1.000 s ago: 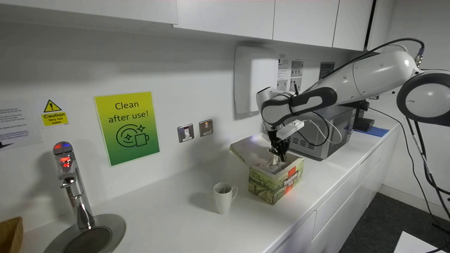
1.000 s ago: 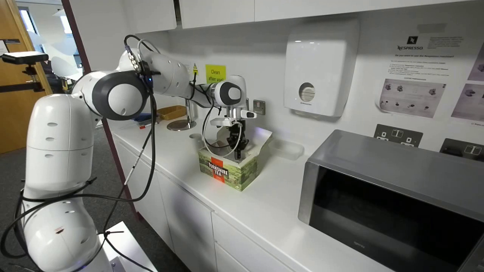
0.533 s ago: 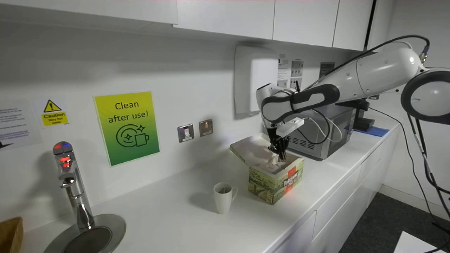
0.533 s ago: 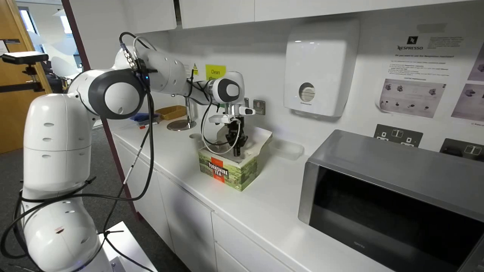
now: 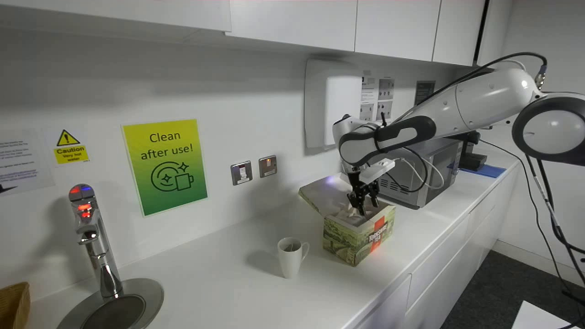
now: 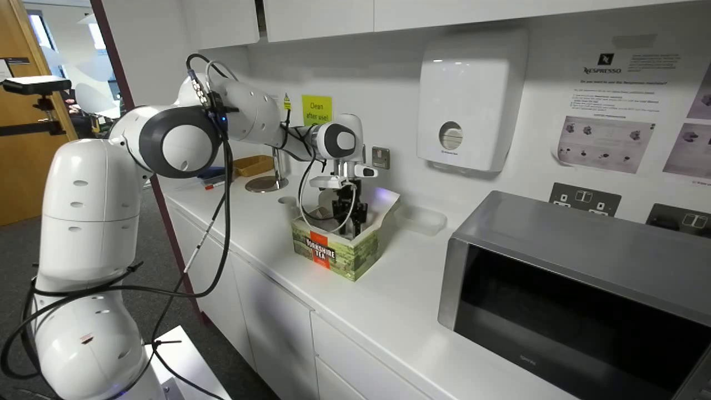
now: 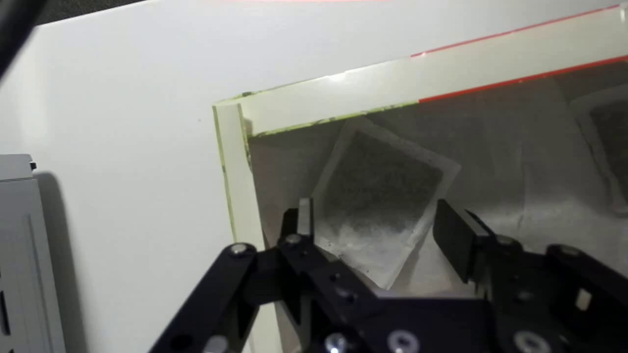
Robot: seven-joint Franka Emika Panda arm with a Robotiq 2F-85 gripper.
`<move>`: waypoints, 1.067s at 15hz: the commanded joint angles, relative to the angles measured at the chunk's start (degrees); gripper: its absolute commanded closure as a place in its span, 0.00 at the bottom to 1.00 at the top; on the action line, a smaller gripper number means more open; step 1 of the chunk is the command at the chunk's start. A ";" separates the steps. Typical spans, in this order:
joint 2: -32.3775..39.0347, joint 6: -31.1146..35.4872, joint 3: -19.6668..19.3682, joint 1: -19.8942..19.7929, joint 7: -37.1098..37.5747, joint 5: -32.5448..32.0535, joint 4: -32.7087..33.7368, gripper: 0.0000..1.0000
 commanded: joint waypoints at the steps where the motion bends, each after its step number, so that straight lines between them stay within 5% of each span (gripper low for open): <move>1: 0.90 0.28 -0.29 -0.38 -0.38 0.72 0.25 0.05; 7: 2.06 0.17 -0.41 -0.27 -0.37 0.62 0.42 0.25; 11: 2.03 0.31 -0.46 -0.35 -0.38 0.71 0.20 0.25; 12: 1.95 0.42 -0.47 -0.37 -0.37 0.72 0.10 0.46; 16: 1.70 0.58 -0.49 -0.44 -0.37 0.84 -0.05 0.71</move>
